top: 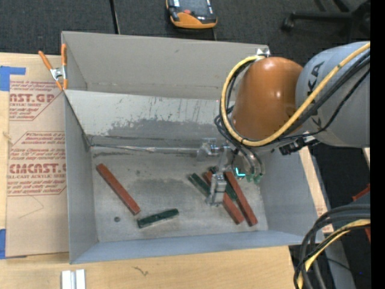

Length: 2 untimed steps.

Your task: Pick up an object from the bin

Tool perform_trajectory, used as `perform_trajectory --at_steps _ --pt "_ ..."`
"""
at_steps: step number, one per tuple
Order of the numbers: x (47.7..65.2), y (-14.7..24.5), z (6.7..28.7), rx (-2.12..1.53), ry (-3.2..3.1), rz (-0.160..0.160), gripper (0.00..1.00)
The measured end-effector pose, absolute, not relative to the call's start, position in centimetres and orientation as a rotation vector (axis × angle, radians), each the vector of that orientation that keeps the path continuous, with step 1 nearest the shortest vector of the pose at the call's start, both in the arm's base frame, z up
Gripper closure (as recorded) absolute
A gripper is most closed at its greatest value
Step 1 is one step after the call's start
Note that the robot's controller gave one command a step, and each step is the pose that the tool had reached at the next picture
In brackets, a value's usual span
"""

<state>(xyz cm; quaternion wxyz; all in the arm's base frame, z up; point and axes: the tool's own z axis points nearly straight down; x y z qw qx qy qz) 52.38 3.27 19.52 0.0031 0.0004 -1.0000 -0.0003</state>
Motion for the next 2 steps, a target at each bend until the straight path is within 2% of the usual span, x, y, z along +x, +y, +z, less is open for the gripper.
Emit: perform_trajectory --at_steps 1,2 --pt "52.6 3.3 19.9 0.001 -3.143 -0.002 0.00" --pt "53.5 0.6 12.9 -0.056 -3.148 -0.002 0.00"
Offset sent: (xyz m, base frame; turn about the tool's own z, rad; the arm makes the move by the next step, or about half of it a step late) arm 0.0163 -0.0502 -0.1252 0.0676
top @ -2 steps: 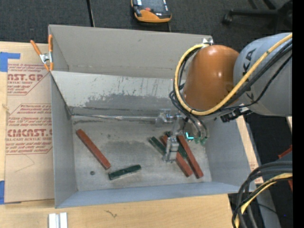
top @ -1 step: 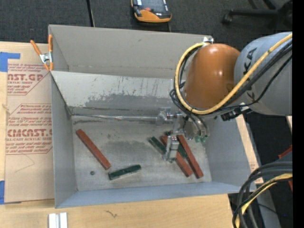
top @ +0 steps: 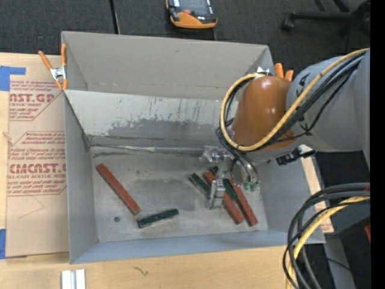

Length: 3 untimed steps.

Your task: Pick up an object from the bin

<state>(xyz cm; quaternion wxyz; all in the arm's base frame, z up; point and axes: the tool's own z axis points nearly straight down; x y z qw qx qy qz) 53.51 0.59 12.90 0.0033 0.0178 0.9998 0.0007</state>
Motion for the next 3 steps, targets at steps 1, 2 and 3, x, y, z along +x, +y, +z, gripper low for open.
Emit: perform_trajectory --at_steps 1,2,3 --pt "55.3 -2.4 6.7 0.192 3.136 0.002 0.00" --pt "53.6 -1.5 7.0 0.404 3.115 0.002 0.00" --pt "54.9 -2.1 6.7 0.213 3.133 -0.001 0.00"
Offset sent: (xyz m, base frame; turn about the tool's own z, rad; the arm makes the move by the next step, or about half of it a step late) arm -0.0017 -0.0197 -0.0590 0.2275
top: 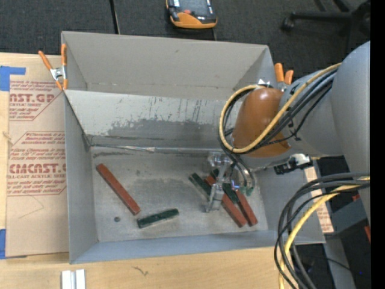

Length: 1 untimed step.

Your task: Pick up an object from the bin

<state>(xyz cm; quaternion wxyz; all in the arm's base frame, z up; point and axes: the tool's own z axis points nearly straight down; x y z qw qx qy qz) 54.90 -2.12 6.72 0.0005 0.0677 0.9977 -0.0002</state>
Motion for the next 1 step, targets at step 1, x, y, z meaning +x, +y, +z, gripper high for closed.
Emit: perform_trajectory --at_steps 1 --pt "53.63 -1.39 6.91 0.402 3.116 0.001 1.00"
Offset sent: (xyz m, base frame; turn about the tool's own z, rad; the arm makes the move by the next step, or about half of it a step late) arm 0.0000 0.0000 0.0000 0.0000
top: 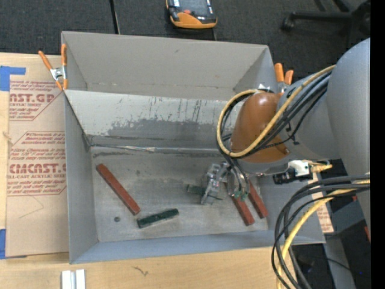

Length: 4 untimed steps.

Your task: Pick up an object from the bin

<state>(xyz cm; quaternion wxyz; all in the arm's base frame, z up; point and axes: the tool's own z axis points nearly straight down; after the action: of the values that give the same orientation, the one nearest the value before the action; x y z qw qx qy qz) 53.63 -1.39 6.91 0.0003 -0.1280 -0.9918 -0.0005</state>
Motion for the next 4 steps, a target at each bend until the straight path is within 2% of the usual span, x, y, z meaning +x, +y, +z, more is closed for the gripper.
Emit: perform_trajectory --at_steps 2,4 --pt "53.5 -1.4 7.3 -0.401 -3.110 -0.001 1.00" --pt "53.5 -1.4 11.8 -0.401 -3.111 -0.001 1.00"
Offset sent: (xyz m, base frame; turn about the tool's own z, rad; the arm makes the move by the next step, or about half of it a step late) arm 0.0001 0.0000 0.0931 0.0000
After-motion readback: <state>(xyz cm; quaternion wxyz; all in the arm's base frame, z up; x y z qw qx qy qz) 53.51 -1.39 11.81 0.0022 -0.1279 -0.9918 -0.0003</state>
